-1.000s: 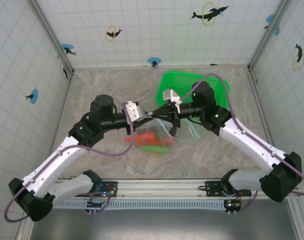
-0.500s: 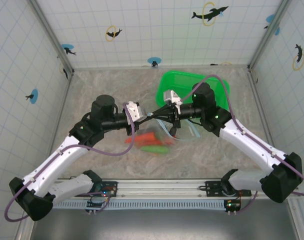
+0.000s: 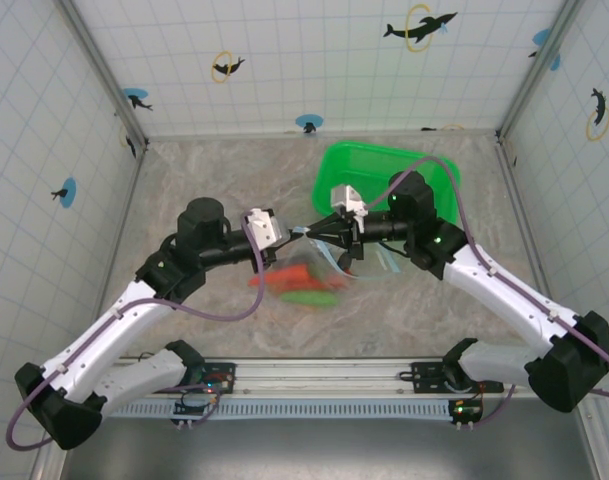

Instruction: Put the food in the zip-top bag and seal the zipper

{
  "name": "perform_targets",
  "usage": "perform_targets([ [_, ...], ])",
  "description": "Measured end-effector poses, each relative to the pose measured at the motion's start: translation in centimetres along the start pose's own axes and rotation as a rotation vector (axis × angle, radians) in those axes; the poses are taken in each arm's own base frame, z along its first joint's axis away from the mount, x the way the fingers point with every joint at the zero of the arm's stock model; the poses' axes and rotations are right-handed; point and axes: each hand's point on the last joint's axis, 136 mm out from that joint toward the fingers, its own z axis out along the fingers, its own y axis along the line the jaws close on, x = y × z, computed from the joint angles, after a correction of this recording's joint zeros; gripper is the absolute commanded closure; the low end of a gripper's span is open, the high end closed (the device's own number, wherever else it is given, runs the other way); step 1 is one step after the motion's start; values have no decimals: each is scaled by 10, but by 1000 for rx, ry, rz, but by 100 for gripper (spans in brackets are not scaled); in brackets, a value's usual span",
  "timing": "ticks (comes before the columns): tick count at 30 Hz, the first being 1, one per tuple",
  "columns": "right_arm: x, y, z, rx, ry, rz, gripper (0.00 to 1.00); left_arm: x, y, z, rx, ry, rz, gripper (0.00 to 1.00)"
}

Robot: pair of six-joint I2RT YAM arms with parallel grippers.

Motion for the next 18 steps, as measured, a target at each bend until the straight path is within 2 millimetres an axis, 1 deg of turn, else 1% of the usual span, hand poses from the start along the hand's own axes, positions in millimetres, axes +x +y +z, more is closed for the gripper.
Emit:
perform_targets([
  [11, 24, 0, -10, 84, 50, -14, 100, 6, 6, -17, -124, -22, 8, 100],
  [18, 43, -2, -20, 157, 87, -13, 100, 13, 24, -28, -261, 10, -9, 100],
])
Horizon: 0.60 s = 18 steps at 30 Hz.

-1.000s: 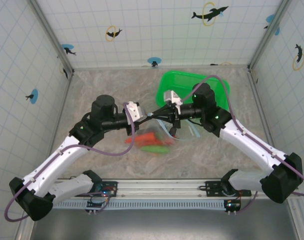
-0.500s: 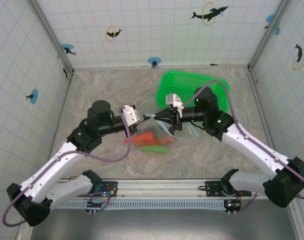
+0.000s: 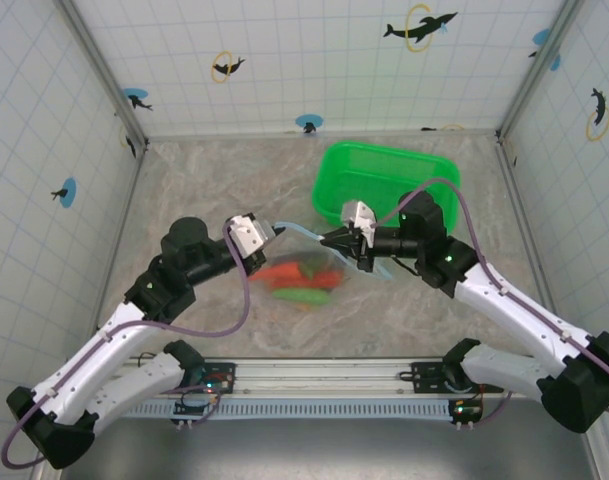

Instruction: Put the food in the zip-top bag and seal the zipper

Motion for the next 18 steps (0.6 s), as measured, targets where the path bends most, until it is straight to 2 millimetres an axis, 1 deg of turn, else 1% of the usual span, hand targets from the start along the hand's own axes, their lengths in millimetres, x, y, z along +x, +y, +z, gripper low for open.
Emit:
perform_targets([
  [4, 17, -1, -5, 47, 29, 7, 100, 7, 15, -5, -100, 29, -4, 100],
  [10, 44, -3, -15, 127, 70, 32, 100, 16, 31, -16, -222, 53, -8, 100],
  [18, 66, -14, -26, 248, 95, 44, 100, 16, 46, -31, -332, 47, -9, 100],
])
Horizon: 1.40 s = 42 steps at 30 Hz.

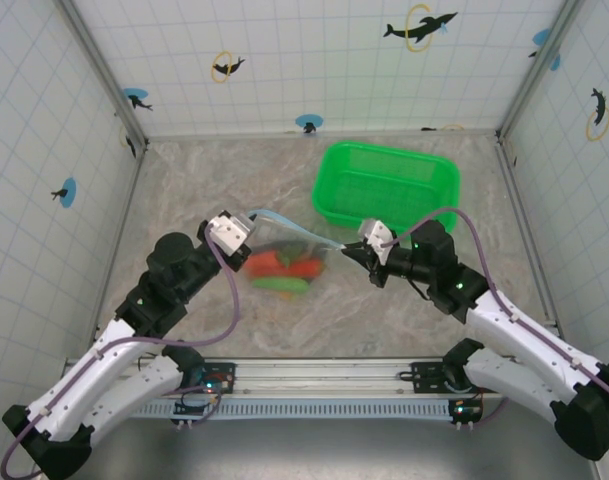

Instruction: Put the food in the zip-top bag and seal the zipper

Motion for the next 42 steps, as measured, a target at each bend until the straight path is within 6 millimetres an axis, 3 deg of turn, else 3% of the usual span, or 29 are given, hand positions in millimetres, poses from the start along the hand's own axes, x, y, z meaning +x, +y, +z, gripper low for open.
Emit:
perform_targets([
  [17, 27, -25, -18, 197, 79, 4, 100, 7, 17, -9, -114, 4, 6, 100],
  [22, 22, -31, -27, 246, 60, -7, 100, 7, 12, -7, -88, 2, 1, 100],
  [30, 18, -31, -38, 287, 78, 2, 100, 13, -3, -5, -2, 19, -189, 100],
  [37, 5, -29, -56, 316, 84, 13, 100, -2, -38, -27, 221, -27, -447, 100],
  [42, -9, -33, -69, 351, 73, 12, 100, 4, -53, -41, 300, -4, -598, 100],
])
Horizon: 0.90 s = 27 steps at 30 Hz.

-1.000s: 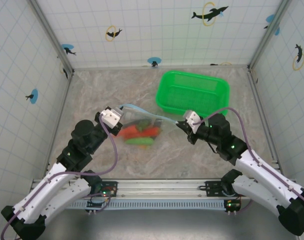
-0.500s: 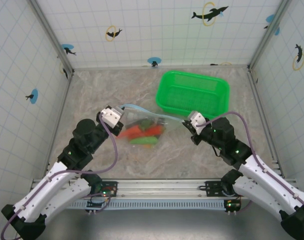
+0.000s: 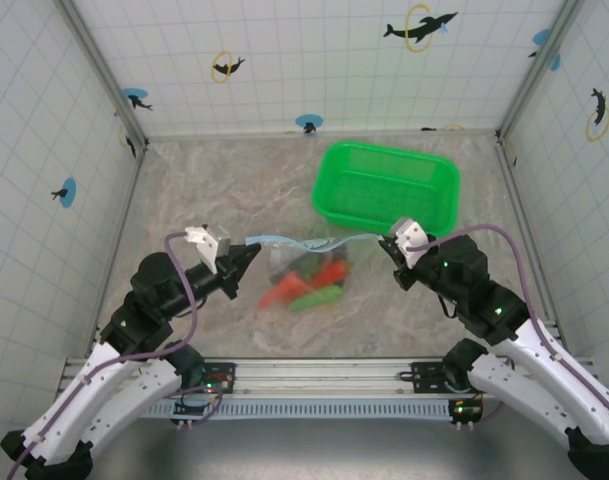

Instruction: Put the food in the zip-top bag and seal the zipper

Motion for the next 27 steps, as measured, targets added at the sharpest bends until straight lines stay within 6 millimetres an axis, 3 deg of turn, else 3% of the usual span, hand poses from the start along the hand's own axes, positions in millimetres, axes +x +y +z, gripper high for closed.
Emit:
perform_targets([
  [2, 2, -1, 1, 6, 8, 2, 97, 16, 8, 3, -28, 22, -81, 100],
  [3, 3, -1, 3, 5, 16, 5, 86, 26, 14, 5, -55, 39, -119, 100],
  [5, 8, -1, 11, 6, 36, 17, 54, 54, 35, 14, -146, 96, -207, 100],
  [8, 13, -4, 22, 28, 45, 39, 32, 88, 68, 25, -311, 178, -288, 100],
  [14, 7, -16, 27, 96, 18, 62, 27, 120, 137, 27, -704, 230, -329, 99],
  [16, 6, -19, 26, 115, 11, 68, 24, 125, 160, 23, -857, 246, -339, 88],
  [17, 5, -21, 25, 124, 9, 73, 0, 126, 172, 21, -938, 250, -348, 88],
  [20, 3, -25, 21, 147, -3, 85, 2, 138, 204, 13, -1098, 265, -400, 92],
  [24, 1, -28, 15, 166, -15, 96, 2, 174, 241, -3, -1234, 326, -532, 95],
  [27, 1, -29, 14, 171, -13, 103, 2, 201, 261, -16, -1302, 365, -640, 92],
])
